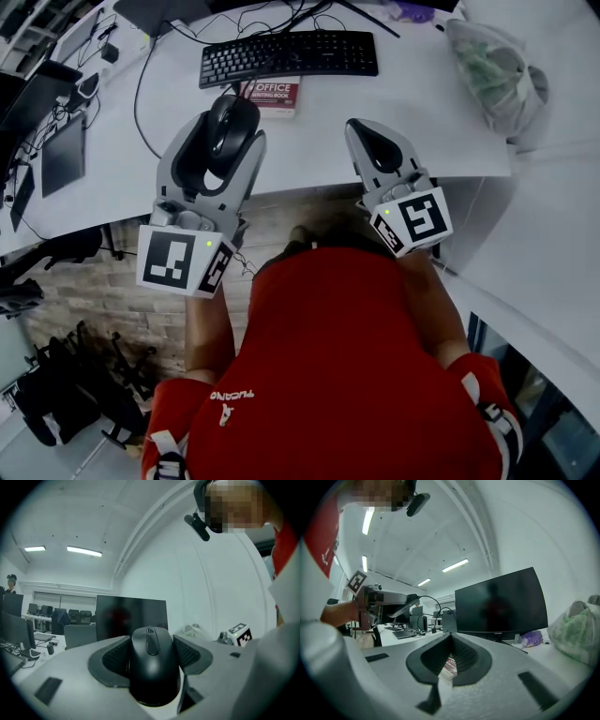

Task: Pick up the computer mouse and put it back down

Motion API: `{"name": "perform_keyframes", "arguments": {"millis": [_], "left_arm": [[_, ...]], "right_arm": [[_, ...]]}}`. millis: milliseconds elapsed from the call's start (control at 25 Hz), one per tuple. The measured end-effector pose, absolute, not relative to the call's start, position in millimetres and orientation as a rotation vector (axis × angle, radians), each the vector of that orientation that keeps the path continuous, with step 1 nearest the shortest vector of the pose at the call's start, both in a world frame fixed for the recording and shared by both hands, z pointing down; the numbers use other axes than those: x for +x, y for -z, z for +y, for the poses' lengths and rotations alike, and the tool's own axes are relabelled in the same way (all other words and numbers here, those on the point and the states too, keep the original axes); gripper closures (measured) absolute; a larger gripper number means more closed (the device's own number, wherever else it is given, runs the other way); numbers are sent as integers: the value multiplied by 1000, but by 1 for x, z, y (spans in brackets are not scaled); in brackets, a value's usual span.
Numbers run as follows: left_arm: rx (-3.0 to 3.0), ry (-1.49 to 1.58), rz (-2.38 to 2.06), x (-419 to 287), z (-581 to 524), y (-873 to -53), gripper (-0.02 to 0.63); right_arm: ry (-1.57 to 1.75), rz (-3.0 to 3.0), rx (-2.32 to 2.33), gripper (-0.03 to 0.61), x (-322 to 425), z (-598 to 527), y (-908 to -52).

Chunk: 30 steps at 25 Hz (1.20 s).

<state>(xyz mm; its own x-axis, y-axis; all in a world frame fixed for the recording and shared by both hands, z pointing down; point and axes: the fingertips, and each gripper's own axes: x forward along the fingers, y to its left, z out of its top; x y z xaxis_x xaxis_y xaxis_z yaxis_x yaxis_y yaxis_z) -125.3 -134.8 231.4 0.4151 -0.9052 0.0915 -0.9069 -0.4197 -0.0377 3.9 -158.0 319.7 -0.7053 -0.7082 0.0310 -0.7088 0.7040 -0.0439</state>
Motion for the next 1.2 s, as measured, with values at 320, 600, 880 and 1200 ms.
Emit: {"name": "perform_keyframes", "arguments": {"millis": [320,600,880,1200], "left_arm": [[2628,-170,-1697,-126,-137,-231,330],[2583,-246,-1666,-123,-145,-263,330],[2555,-332,-1632,-123,-157,-311,330],[2495,-470,-1562,-117,-169,-368,330]], "right_arm": [[-83,-2884,1196,574,8,-159,-322],[-88,-2875,1194,574,10,-160,-324],[-96,-2864,1196,574,12,-164,-327],[-111,-2840,1206,574,16,-169,-333]]}}
